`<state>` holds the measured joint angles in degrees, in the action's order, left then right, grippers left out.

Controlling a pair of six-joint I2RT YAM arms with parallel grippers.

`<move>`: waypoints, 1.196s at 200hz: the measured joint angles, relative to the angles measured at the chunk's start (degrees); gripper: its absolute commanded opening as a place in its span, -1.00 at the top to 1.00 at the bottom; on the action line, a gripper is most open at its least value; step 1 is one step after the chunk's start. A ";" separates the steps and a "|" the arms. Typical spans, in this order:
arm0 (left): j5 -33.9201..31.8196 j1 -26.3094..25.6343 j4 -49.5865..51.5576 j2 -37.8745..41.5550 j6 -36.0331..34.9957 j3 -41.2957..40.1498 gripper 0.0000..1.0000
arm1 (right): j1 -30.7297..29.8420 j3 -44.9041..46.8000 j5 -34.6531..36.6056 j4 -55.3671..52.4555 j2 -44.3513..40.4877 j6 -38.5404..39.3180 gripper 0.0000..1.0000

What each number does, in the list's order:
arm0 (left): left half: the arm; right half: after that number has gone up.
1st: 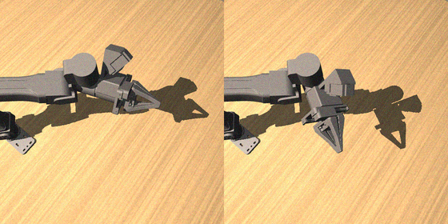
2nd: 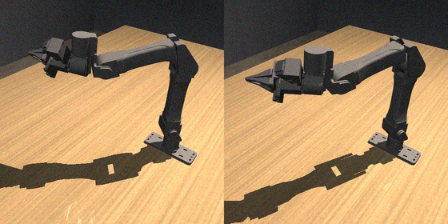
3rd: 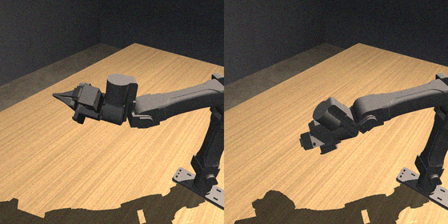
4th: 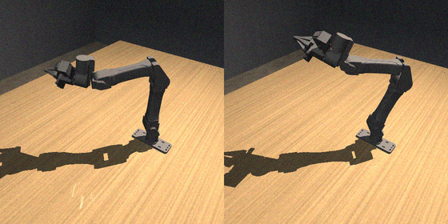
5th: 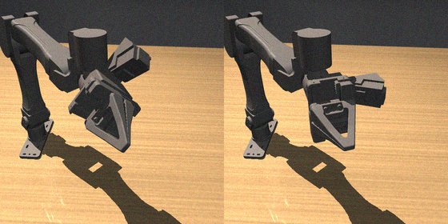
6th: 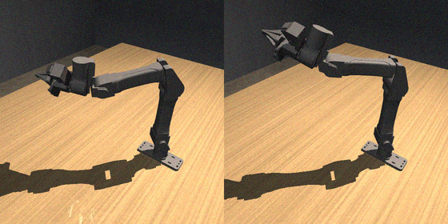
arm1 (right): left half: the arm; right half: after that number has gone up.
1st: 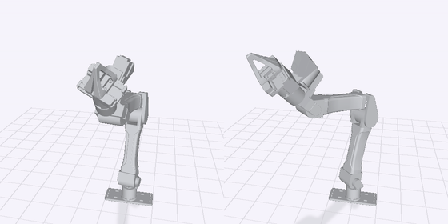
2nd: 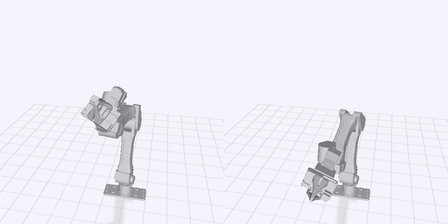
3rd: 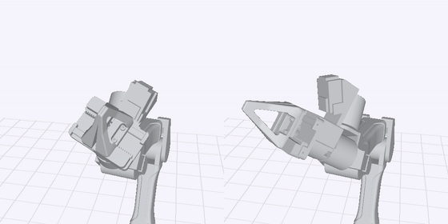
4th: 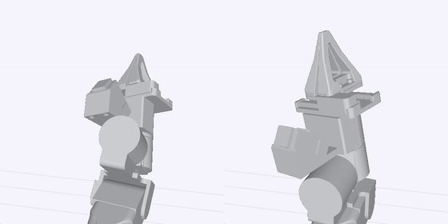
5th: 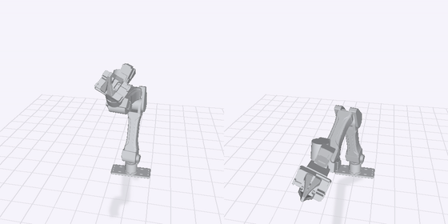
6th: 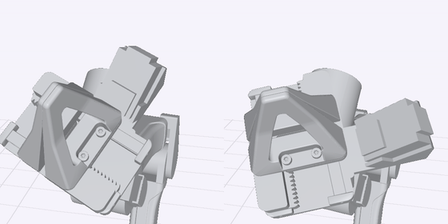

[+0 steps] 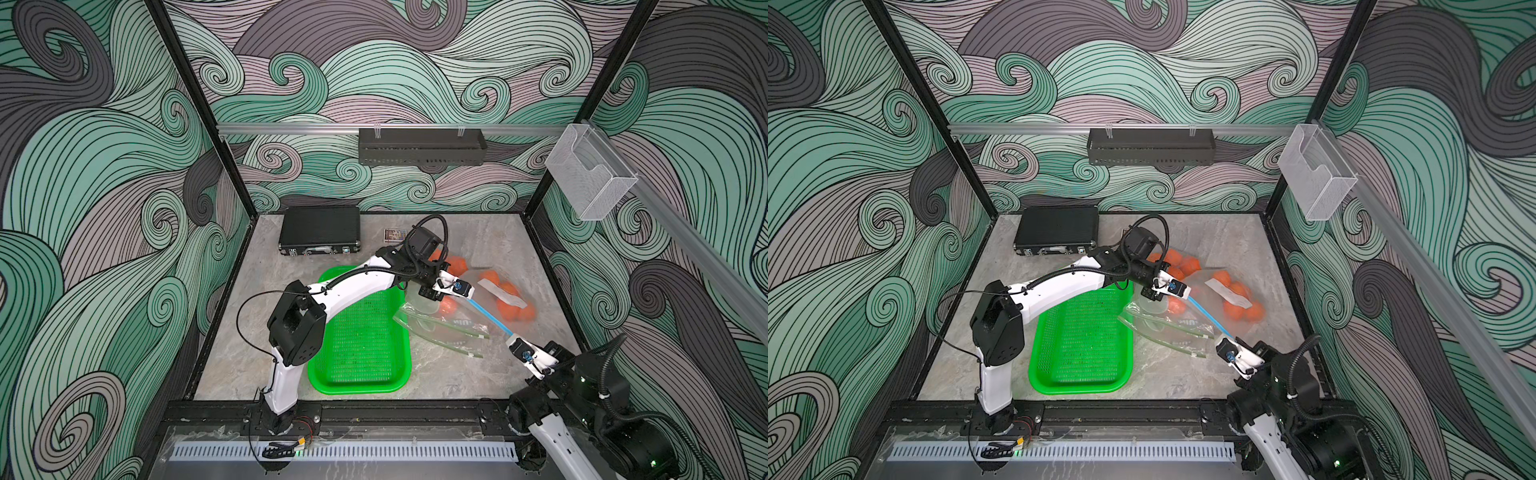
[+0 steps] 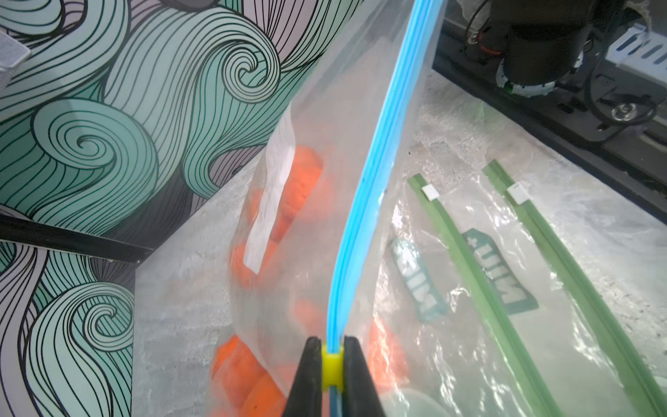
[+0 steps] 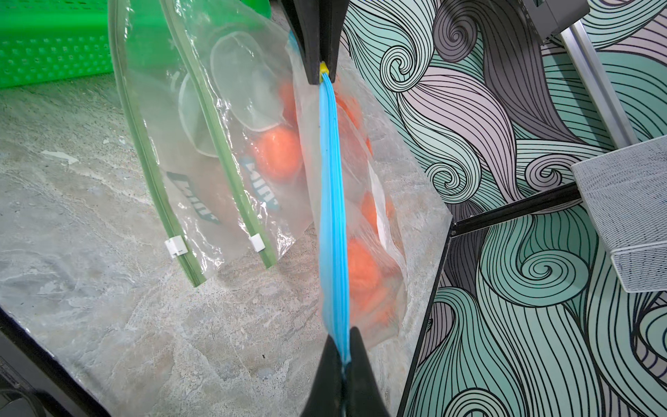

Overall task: Open the zip-top bag and take out the orange
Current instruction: Unzip the zipper on the zipper food storage bag.

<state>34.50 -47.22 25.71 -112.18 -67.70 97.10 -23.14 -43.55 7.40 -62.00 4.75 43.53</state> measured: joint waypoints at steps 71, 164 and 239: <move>-0.33 0.70 0.20 0.87 -0.20 -1.11 0.84 | -0.17 -0.04 0.70 -0.50 -0.33 -0.02 1.00; -1.51 2.23 1.11 2.32 -1.16 -2.34 0.83 | -0.50 -0.02 0.70 -0.76 -0.70 -0.04 1.00; -2.36 2.23 1.53 2.32 -1.55 -2.43 0.94 | -0.50 0.15 0.13 -0.94 -0.74 -0.46 1.00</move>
<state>32.14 -44.99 27.24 -109.86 -69.25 94.67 -23.64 -43.40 7.53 -62.94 4.01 43.07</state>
